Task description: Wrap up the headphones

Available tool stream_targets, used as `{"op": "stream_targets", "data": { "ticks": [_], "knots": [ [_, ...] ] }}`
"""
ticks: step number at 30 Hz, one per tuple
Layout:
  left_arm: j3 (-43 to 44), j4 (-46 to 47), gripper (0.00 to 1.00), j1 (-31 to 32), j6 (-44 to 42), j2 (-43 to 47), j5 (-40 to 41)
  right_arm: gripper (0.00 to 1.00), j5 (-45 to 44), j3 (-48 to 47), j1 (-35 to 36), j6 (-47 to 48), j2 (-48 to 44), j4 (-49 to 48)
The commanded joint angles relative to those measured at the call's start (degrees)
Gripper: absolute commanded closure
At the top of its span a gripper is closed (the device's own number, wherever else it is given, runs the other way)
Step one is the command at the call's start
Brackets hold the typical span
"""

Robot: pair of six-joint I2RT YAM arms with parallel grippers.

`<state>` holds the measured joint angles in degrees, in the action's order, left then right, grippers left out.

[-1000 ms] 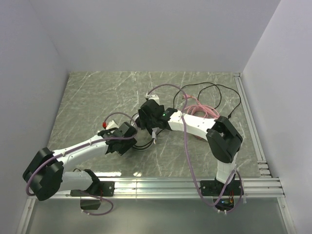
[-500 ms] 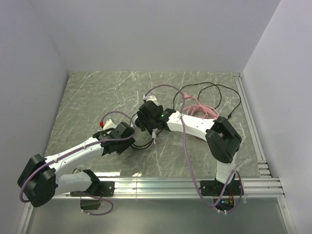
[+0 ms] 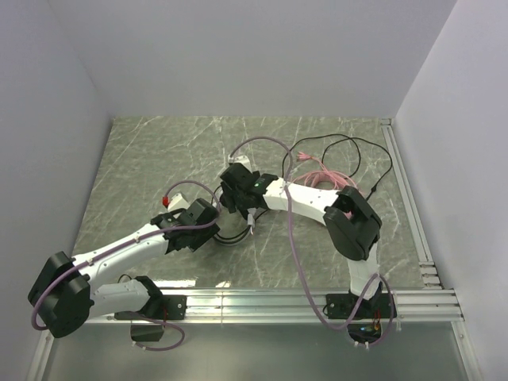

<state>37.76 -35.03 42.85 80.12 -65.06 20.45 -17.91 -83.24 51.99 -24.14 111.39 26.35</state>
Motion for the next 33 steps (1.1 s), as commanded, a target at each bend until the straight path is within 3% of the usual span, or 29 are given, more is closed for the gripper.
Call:
{"op": "stream_targets", "data": {
  "ticks": [1, 2, 5, 7, 8, 9, 12, 15, 18, 22, 27, 33],
  "knots": [
    [2.2, -0.2, 0.38, 0.1, -1.2, 0.9, 1.0, 0.21, -1.5, -0.8, -0.3, 0.1, 1.5, 2.2],
    [2.2, -0.1, 0.37, 0.2, -1.3, 1.0, 1.0, 0.32, -1.1, -0.2, -0.5, 0.0, 1.3, 1.9],
    [2.0, 0.3, 0.37, 0.2, -1.6, 0.7, 1.1, 0.48, 0.2, 2.7, -1.3, -1.4, -0.9, -0.7],
    [2.2, 0.7, 0.37, 0.2, -2.2, 0.3, 1.1, 0.52, 0.2, 4.0, -1.4, -4.2, -3.4, -2.0],
    [2.4, 0.9, 0.37, 0.2, -2.3, -0.2, 1.2, 0.67, -1.4, 4.1, -1.6, -6.4, -4.2, -1.7],
    [2.5, 1.1, 0.37, 0.1, -2.9, -0.4, 1.3, 0.7, -3.5, 3.7, -1.8, -14.8, -4.8, -0.5],
    [3.6, 2.2, 0.37, -0.2, -5.0, -2.2, 1.4, 0.66, -4.1, 4.3, -0.9, -24.5, -7.0, -0.1],
    [6.4, 1.8, 0.36, -2.1, -9.0, -4.1, 1.7, 0.68, -9.4, 4.4, 0.8, -32.4, -9.0, 2.2],
    [8.1, 3.0, 0.36, -6.4, -13.9, -4.9, -1.3, 0.7, -9.1, 6.4, 1.3, -35.8, -11.3, 1.1],
    [7.6, 6.0, 0.35, -10.7, -17.9, -3.9, -4.9, 0.7, -9.7, 7.8, 1.8, -36.3, -13.0, -0.5],
    [10.4, 6.0, 0.35, -11.4, -21.7, -7.8, -7.1, 0.71, -10.1, 7.6, 2.6, -35.5, -12.9, -0.9],
    [10.8, 5.9, 0.44, -11.4, -21.6, -8.1, -7.1, 0.71, -11.0, 6.4, 2.9, -35.9, -12.0, 0.1]
  ]
}}
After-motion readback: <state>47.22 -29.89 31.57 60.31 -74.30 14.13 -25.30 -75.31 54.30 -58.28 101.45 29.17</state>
